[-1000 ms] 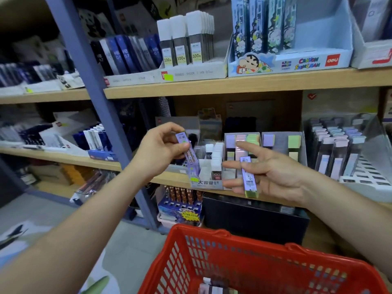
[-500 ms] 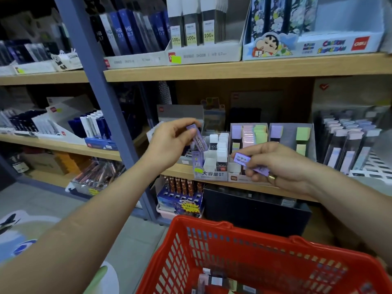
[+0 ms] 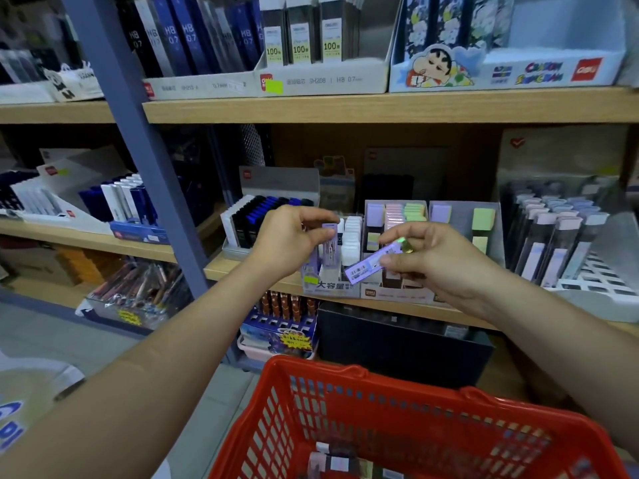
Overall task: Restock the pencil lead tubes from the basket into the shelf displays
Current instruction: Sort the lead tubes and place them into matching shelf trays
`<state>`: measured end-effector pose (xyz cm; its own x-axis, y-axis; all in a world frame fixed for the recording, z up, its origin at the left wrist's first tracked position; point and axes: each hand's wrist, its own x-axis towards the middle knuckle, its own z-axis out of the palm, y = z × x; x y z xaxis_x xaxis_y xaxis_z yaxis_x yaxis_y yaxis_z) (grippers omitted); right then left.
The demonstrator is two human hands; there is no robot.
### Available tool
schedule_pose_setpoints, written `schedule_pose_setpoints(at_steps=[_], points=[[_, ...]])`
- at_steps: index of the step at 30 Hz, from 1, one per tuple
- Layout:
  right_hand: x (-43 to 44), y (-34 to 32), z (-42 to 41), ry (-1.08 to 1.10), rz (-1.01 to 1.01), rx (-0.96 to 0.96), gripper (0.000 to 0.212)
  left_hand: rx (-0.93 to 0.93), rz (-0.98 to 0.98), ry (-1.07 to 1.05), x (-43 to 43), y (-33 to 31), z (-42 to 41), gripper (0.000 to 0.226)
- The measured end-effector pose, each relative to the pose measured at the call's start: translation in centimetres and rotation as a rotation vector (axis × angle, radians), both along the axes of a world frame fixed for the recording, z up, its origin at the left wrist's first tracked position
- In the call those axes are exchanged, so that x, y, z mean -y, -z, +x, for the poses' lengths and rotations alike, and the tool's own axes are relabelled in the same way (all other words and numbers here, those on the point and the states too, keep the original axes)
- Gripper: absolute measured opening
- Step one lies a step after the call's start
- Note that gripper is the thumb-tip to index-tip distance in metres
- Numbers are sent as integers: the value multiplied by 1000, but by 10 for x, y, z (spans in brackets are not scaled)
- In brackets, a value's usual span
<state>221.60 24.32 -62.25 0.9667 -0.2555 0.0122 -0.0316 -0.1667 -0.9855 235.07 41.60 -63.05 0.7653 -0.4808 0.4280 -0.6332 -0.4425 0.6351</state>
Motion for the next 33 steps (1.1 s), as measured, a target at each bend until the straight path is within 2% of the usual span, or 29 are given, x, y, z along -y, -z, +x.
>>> schedule_pose_setpoints(at_steps=[3,7,15,20,24,25,27,30,33], points=[[-1,2,3,23,22,30,15,46,61,15,2,2,1,21],[-1,3,2,6,46,34,20,158,175,-2,3,9,6,18],[-8,4,-1,8,109,60,14,149,218,-20,8,4,8,16],[-8,6,3,46,101,89,14,162,312,-30,6,8,10,23],[-9,6,4,76,96,109,14,207,235,-41,3,-1,0,29],[-10,5,5,84,102,115,14,177,178,-16,2,-7,-6,27],[-10,3,4,89,98,127,16,-10,61,133,1,-20,-20,22],[-12,1,3,78,47,147,13,-291,40,358,2,-33,-40,24],[-15,2,3,46,60,154,9,-331,47,370,2,-35,-44,29]])
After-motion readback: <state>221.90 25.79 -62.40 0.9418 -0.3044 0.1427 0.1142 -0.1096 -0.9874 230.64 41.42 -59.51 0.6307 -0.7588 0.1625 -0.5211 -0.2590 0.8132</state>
